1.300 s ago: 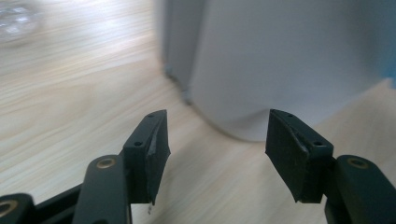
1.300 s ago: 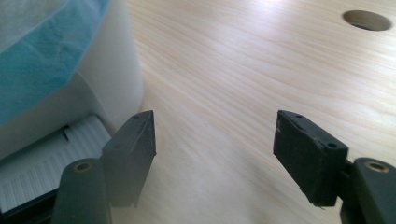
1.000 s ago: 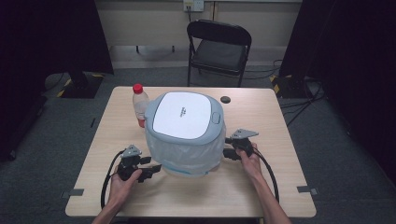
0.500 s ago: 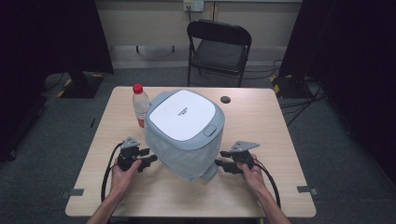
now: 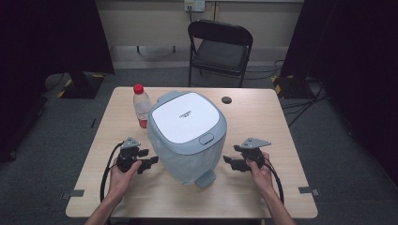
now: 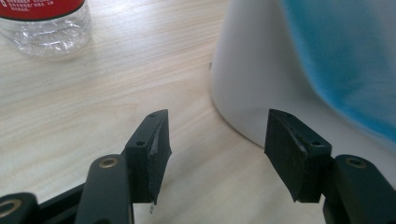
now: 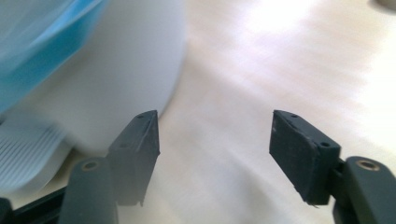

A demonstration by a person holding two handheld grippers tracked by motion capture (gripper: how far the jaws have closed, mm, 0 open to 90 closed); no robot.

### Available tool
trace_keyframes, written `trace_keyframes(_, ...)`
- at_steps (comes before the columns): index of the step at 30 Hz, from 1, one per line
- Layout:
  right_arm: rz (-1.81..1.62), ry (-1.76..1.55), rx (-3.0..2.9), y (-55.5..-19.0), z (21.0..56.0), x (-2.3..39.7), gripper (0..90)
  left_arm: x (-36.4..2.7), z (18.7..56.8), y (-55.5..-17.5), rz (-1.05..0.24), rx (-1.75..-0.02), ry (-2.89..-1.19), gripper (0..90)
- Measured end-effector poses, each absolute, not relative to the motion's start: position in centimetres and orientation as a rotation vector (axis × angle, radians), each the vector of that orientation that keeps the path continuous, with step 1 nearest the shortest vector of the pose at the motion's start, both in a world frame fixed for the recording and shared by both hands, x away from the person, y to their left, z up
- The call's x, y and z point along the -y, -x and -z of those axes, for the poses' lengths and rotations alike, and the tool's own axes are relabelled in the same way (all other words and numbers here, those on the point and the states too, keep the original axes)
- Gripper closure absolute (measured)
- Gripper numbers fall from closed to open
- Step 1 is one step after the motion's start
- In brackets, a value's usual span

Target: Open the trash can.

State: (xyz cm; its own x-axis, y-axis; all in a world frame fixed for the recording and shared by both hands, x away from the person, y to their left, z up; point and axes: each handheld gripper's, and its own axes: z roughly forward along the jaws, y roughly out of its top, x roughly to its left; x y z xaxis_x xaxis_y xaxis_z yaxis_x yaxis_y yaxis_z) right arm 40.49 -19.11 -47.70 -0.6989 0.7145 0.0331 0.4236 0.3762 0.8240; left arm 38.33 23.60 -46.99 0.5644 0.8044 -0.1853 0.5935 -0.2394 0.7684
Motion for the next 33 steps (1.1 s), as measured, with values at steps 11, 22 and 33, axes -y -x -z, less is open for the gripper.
trace_keyframes(11,-1.396,-1.039,-2.181,-45.3,46.1,15.8,35.3,-22.8,47.4,-38.1,-0.276,-1.125,-1.912,41.3)
trace_keyframes(22,-1.482,-0.991,-2.221,-42.3,45.9,17.0,58.6,-21.4,46.9,-39.8,-0.289,-1.126,-1.926,53.0)
trace_keyframes(33,-1.420,-1.047,-2.226,-38.1,45.4,18.3,53.4,-20.1,47.2,-42.0,-0.246,-1.085,-1.925,53.1)
